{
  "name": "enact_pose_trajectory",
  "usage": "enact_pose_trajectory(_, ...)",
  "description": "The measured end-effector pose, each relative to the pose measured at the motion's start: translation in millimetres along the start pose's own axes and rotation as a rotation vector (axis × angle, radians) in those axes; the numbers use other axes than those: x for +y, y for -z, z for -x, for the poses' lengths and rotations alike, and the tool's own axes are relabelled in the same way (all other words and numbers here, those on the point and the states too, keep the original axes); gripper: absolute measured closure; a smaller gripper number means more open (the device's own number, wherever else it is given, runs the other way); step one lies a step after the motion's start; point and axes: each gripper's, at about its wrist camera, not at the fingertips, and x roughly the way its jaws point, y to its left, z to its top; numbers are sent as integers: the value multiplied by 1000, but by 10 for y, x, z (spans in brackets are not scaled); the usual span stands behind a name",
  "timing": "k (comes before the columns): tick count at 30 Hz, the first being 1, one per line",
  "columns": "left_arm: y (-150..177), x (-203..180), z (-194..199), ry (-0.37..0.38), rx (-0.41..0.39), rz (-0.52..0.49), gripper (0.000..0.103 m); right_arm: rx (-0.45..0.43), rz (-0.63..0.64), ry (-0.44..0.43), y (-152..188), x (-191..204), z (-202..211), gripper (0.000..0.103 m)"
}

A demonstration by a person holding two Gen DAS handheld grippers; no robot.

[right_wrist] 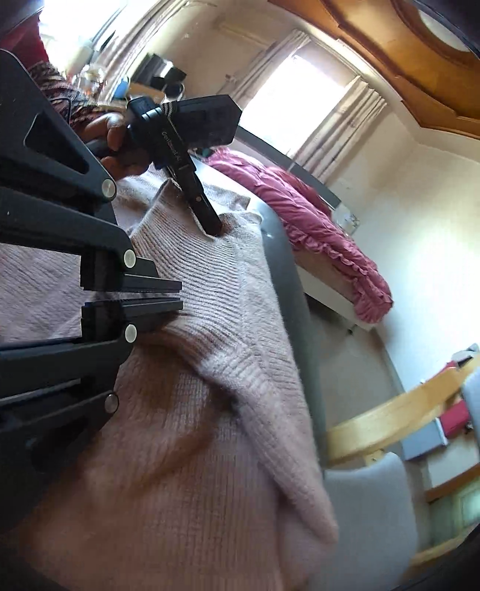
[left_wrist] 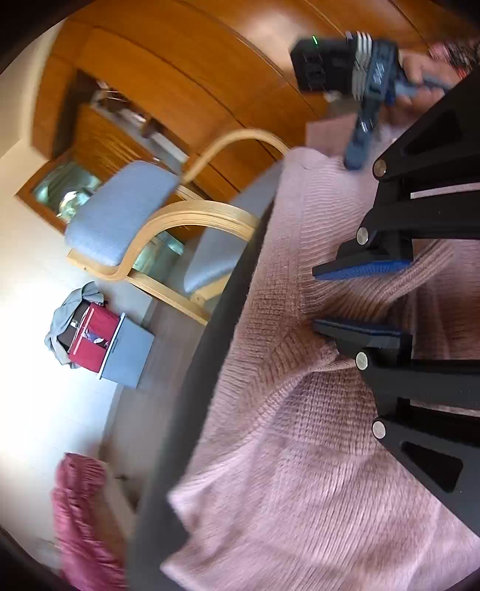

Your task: Fold clothes

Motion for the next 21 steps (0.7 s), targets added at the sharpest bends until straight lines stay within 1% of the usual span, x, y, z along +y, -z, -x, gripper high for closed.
enact_pose_trajectory(1,23,-55,76,-6,-3,-24,81,4,15,8,58,55,75,85)
enact_pose_trajectory(3,89,-108,206,-18,3,-59,80,32,43,7,214,154,200,72)
enact_pose_trajectory(4,140,-87,251,-25,15,-66,80,47,48,10,298,172,246,70)
enact_pose_trajectory(12,550,82,610,-73,114,-116,80,170,87,38,956,296,586,70)
enact_pose_trajectory(13,601,103,655,-79,126,-122,80,170,88,43,1023,297,589,70)
enact_pose_trajectory(16,755,167,790,-97,163,-141,80,118,56,23,1194,227,742,70)
enact_pose_trajectory(21,876,489,1111,-105,161,-130,80,71,11,31,1262,140,893,70)
